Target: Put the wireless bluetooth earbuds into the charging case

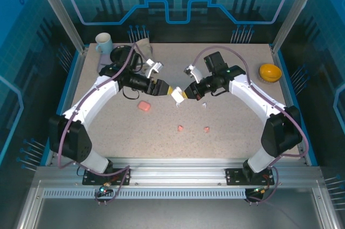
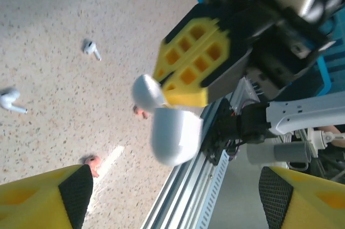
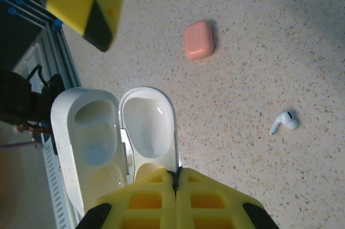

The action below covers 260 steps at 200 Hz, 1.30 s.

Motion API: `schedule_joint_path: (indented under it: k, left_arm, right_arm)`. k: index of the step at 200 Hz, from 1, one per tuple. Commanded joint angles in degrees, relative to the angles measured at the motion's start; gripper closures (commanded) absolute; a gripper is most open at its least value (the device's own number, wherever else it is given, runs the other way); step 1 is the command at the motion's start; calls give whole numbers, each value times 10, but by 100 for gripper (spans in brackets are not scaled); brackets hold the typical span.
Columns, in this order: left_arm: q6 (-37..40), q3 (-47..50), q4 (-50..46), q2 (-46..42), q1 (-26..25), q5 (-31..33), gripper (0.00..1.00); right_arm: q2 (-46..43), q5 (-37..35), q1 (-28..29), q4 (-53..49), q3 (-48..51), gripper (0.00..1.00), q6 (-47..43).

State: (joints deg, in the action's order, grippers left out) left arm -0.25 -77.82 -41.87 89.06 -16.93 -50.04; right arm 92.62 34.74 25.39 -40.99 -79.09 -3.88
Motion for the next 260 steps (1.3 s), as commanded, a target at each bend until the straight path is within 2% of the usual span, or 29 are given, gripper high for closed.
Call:
schedule_joint_path:
  k: [1, 66, 135, 260]
  left_arm:
    - [40, -15, -51, 12, 1, -32, 22]
    - [91, -38, -120, 51, -13, -61, 37]
    - [107, -21, -135, 59, -15, -63, 39]
    - [137, -26, -162, 90, -30, -111, 56]
  right_arm:
    - [14, -2, 21, -57, -29, 100, -50]
    - [54, -45, 63, -89, -58, 100, -85]
    - [56, -49, 64, -97, -71, 100, -97]
    - [52, -50, 65, -103, -88, 100, -106]
